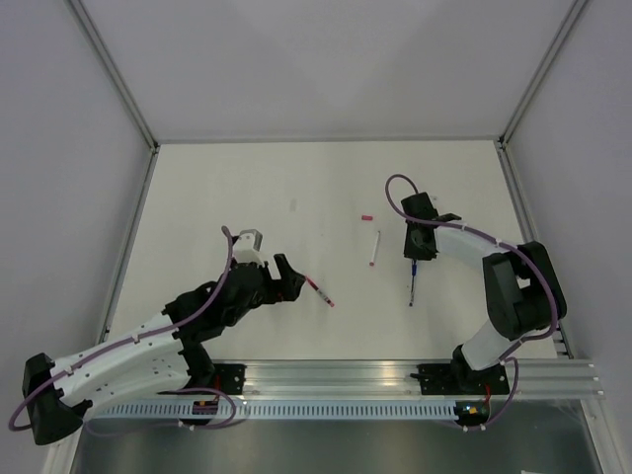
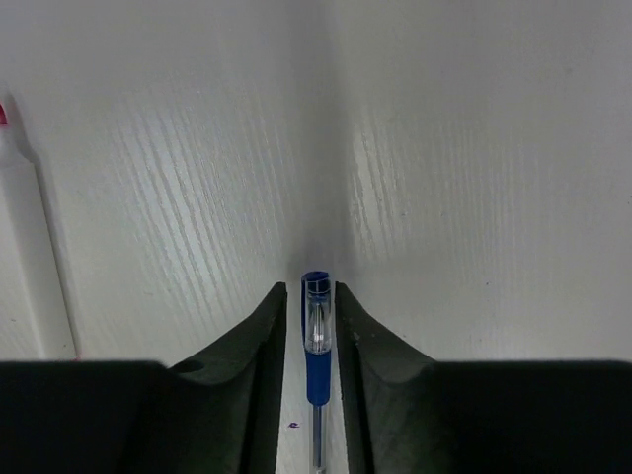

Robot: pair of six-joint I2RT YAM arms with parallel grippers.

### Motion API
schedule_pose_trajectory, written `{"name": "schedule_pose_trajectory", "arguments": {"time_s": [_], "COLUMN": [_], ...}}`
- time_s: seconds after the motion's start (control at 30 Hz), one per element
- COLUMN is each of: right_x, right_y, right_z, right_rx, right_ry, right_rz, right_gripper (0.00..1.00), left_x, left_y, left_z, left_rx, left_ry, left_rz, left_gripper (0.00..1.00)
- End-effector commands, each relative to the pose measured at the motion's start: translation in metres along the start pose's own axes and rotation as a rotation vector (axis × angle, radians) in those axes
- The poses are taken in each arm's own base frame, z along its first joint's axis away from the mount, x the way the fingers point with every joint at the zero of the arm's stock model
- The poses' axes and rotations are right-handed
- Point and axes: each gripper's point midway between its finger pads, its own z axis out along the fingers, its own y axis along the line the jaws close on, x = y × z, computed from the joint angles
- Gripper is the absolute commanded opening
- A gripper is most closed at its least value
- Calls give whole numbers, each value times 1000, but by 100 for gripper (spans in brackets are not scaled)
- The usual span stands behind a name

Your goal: Insert the pens into the pen caps

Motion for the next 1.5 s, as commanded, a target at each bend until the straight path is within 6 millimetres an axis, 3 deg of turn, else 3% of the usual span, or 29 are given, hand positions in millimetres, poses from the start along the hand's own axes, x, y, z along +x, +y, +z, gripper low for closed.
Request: {"name": "schedule_pose_trajectory", "arguments": {"time_s": [0.0,0.07,0.23,0.33,0.43,0.5,0.53,0.6,0.7,0.73,0.9,1.03,1.17,1.3,1.47], "right_x": [-12,-15,-25,-40,-43,-34,-27,-14,17,36,68,90,107,115,123], "right_y": [1,0,5,18,47,81,103,130,168,179,203,221,238,242,240], "right_z": [3,3,-8,-35,-67,-89,-105,-122,-137,-133,-128,-119,-115,-101,-83], "right_rx": [-3,0,-28,-143,-297,-411,-484,-580,-661,-667,-637,-638,-641,-593,-469], "right_ry": [-35,-38,-63,-140,-216,-235,-259,-268,-231,-190,-149,-126,-109,-96,-129], "right_rz": [28,22,17,-10,-101,-188,-248,-341,-498,-572,-702,-760,-786,-792,-828], "right_gripper": [34,40,42,42,44,46,47,49,51,51,50,50,49,48,45], "left_x": [-4,-3,-14,-23,-36,-39,-39,-39,-42,-44,-38,-51,-68,-83,-83], "left_y": [-6,-5,-3,11,34,55,66,85,91,90,88,80,85,96,93], "left_z": [-9,-11,-8,-2,13,32,37,48,49,49,50,42,6,-27,-41], "left_rx": [-45,-54,-76,-180,-300,-322,-333,-360,-389,-386,-336,-254,-225,-225,-200], "left_ry": [40,44,-11,-30,-15,47,64,103,104,94,74,43,-130,-299,-301], "left_rz": [-172,-199,-213,-184,-216,-311,-349,-416,-463,-481,-501,-361,-376,-397,-357], "left_gripper": [100,100,98,97,96,94,93,92,93,94,95,100,100,100,99]}}
